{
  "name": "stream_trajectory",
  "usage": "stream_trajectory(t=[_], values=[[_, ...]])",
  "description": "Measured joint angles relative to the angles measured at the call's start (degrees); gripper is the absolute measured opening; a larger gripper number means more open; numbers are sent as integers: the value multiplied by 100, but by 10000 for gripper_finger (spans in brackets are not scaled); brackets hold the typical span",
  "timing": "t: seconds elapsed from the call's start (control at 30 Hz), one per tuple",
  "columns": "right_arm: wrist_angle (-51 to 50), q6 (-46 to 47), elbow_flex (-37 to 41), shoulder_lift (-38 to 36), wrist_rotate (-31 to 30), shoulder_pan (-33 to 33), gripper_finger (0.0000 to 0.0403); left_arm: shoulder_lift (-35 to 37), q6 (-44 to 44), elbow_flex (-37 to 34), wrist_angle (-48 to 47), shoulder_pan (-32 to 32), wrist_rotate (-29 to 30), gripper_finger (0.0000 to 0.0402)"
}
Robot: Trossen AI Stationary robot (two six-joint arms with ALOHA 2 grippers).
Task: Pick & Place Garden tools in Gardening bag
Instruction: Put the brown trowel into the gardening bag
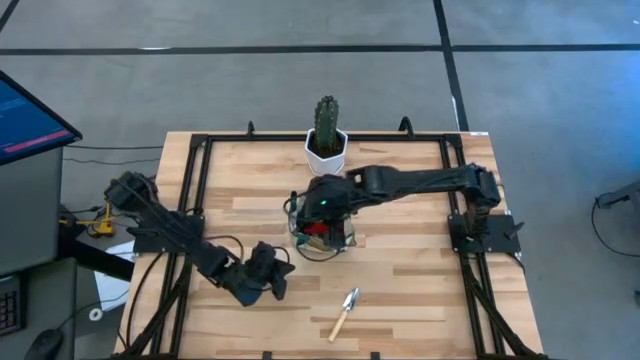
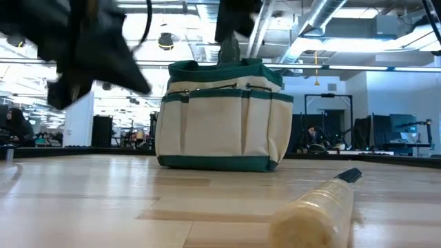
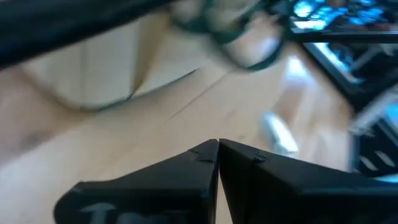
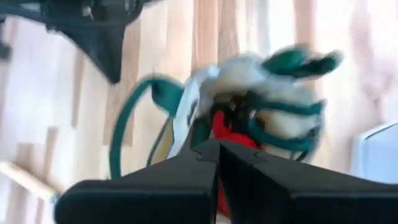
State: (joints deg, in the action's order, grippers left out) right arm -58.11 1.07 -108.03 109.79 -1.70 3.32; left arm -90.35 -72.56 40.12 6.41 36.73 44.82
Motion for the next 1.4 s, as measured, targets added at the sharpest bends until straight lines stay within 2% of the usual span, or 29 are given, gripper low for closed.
stream_trajectory(t=[0.2, 0.43, 0.63, 0.77, 0.87, 1.07, 1.2, 1.4], values=[[-278, 329, 10, -682, -23, 162, 0, 1256, 1574, 4, 70, 127, 107, 1], [-244, 957, 655, -1705, -26, 833, 0, 2247, 2480, 4, 178, 286, 789, 1], [-100, 2280, 1526, -2508, -798, 1560, 0, 2399, 2605, 4, 319, 360, 781, 1], [-85, 3527, 2041, -2897, -1367, 2028, 0, 2333, 2576, 2, 461, 389, 743, 1], [24, 4464, 2392, -3067, -1576, 2358, 0, 2309, 2567, 0, 538, 389, 737, 1], [455, 6536, 2986, -3010, -1881, 2887, 0, 2324, 2736, 0, 554, 389, 516, 1], [832, 7843, 3174, -2623, -2220, 3107, 0, 2324, 2896, 0, 555, 387, 2, 1], [1543, 9549, 3178, -1805, -2284, 3339, 0, 2324, 2911, 0, 553, 387, -889, 1]])
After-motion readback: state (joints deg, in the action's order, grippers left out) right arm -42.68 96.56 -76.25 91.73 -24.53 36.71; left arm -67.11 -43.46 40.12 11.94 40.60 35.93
